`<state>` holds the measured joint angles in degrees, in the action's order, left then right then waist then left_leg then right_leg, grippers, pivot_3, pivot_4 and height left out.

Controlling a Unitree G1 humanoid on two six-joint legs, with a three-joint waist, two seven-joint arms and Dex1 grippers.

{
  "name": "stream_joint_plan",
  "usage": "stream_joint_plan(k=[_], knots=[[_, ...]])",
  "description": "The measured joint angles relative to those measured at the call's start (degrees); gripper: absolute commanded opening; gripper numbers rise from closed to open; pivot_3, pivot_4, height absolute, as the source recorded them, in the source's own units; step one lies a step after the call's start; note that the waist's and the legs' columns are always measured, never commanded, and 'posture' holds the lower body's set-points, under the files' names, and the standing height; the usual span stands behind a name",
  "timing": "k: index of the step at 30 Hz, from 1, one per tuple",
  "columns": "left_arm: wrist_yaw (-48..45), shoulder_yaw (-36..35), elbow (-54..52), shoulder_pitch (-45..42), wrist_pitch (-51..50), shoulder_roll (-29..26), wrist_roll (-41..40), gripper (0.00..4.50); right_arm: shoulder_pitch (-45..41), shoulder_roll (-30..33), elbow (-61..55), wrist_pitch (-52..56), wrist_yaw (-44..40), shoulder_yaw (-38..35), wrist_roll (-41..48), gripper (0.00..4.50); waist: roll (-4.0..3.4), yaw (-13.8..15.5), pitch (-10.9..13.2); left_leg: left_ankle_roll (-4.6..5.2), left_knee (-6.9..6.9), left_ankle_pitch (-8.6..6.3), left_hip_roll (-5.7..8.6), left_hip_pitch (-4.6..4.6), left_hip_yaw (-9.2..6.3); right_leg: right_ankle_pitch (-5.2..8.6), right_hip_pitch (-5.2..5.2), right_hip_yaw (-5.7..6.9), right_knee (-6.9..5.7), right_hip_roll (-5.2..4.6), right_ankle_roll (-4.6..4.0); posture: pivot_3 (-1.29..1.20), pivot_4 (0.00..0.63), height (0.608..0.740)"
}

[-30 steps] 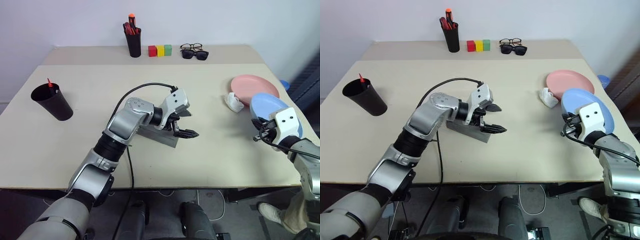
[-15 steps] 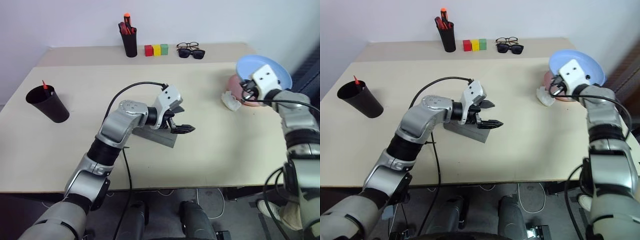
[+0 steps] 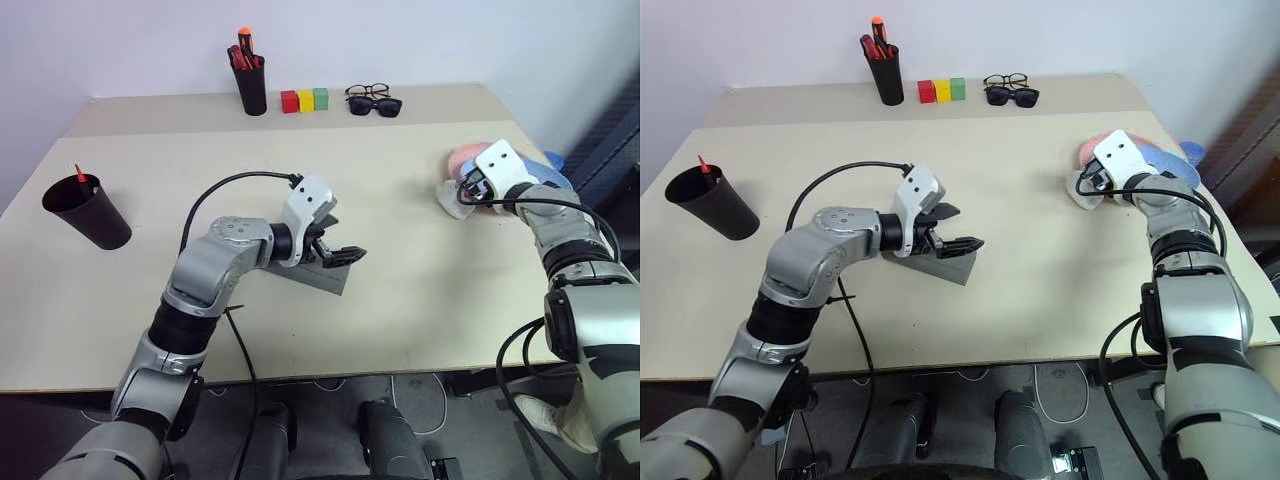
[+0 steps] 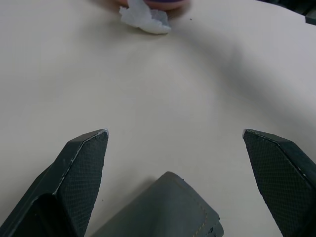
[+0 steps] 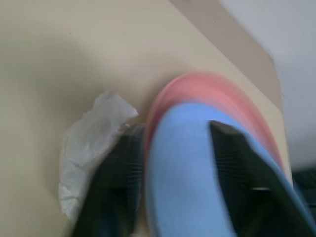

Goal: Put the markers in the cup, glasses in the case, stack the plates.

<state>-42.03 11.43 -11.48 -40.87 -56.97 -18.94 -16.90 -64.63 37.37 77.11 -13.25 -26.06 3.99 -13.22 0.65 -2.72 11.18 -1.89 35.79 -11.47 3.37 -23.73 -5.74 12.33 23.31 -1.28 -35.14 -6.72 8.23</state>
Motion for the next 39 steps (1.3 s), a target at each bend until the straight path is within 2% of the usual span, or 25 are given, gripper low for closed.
stream_joint_plan(k=[1,2,5,9,14,19,27,30,34,35,37,39], knots=[[0.3,-0.1,-0.1,0.0,0.0,-0.2,-0.2,4.5,-0.2,-0.2,0.0,0.0,0.2,-0.2,0.0,4.17,0.0,0.0,0.0,-0.01,0.0,0.01,0.0,0.0,0.0,0.0,-0.01,0.0,0.0,0.0,0.0,0.0,0.15,0.74],[0.6,-0.2,-0.1,0.0,0.0,-0.3,-0.4,4.5,-0.3,-0.3,0.0,0.0,0.3,-0.7,0.1,4.46,0.0,0.1,0.0,-0.01,0.0,0.01,0.0,0.0,0.0,0.0,-0.01,0.0,0.0,0.0,0.0,0.0,0.15,0.74],[1.1,-0.5,-0.1,0.0,0.0,-0.5,-1.1,4.5,-0.6,-0.4,0.0,0.0,-2.0,-4.0,3.2,4.46,0.0,0.1,0.0,-0.01,-0.01,0.01,0.0,0.0,0.01,0.0,-0.02,-0.01,0.01,0.0,0.0,0.0,0.15,0.74],[1.6,-0.5,0.2,0.0,0.0,-0.6,-1.4,4.5,-0.4,-1.5,-1.7,0.4,-9.8,-8.5,8.6,4.46,0.0,0.1,0.0,-0.01,-0.02,0.01,0.0,0.04,0.0,0.0,-0.06,0.0,0.02,0.0,0.01,0.0,0.15,0.74],[2.2,-0.5,1.1,0.0,0.4,-0.4,-2.0,4.5,5.3,-3.7,-4.8,0.4,-15.0,-9.0,10.8,4.46,0.0,0.2,0.0,-0.02,-0.11,0.01,0.0,0.18,0.01,0.0,-0.17,0.0,0.02,0.0,0.01,0.0,0.15,0.74],[2.6,-0.5,1.7,0.0,0.5,-0.5,-2.4,4.5,10.1,-5.3,-4.8,0.6,-12.9,-8.8,10.7,4.46,0.0,0.1,0.0,-0.03,-0.11,0.02,0.0,0.18,0.02,0.0,-0.15,-0.02,0.02,0.0,0.01,0.0,0.15,0.74],[4.6,-1.6,-0.2,0.8,-0.3,-1.6,-3.3,4.5,10.2,-5.8,-3.1,1.7,-4.8,-8.7,9.3,4.46,0.0,0.1,0.0,-0.05,-0.15,0.03,-0.01,0.22,0.05,0.0,-0.14,-0.06,0.02,0.0,0.0,0.0,0.15,0.74],[5.5,-2.0,-1.3,1.5,-1.2,-2.0,-3.9,4.5,10.2,-6.3,-2.8,2.2,-2.6,-8.9,9.4,3.64,0.0,0.1,0.0,-0.05,-0.14,0.03,-0.01,0.23,0.04,0.0,-0.18,-0.06,0.02,0.0,0.0,0.0,0.15,0.74],[6.5,-2.3,-2.5,2.3,-2.1,-2.3,-4.7,4.5,10.2,-6.7,-2.5,3.1,-1.0,-9.0,9.5,1.62,0.0,0.2,0.0,-0.05,-0.13,0.03,-0.01,0.24,0.04,0.0,-0.2,-0.06,0.02,0.0,0.0,0.0,0.15,0.74],[6.8,-2.4,-2.6,2.4,-2.3,-2.4,-4.9,4.5,10.2,-6.9,-2.5,3.3,-0.7,-9.0,9.5,0.96,0.0,0.2,0.0,-0.05,-0.13,0.03,0.0,0.24,0.04,0.0,-0.2,-0.06,0.02,0.0,0.0,0.0,0.15,0.74],[7.3,-2.8,-2.7,2.4,-2.4,-2.4,-5.1,4.5,10.2,-7.0,-2.5,3.8,-0.2,-9.0,9.5,0.02,0.0,0.2,0.0,-0.05,-0.13,0.03,0.0,0.24,0.04,0.0,-0.2,-0.06,0.03,0.0,0.0,0.0,0.15,0.74],[7.7,-2.9,-2.7,2.4,-2.5,-2.4,-5.1,4.5,10.2,-7.0,-2.5,4.1,-0.1,-9.2,9.6,0.02,0.0,0.2,0.0,-0.05,-0.14,0.03,0.0,0.24,0.04,0.0,-0.2,-0.06,0.03,0.0,0.0,0.0,0.15,0.74]])
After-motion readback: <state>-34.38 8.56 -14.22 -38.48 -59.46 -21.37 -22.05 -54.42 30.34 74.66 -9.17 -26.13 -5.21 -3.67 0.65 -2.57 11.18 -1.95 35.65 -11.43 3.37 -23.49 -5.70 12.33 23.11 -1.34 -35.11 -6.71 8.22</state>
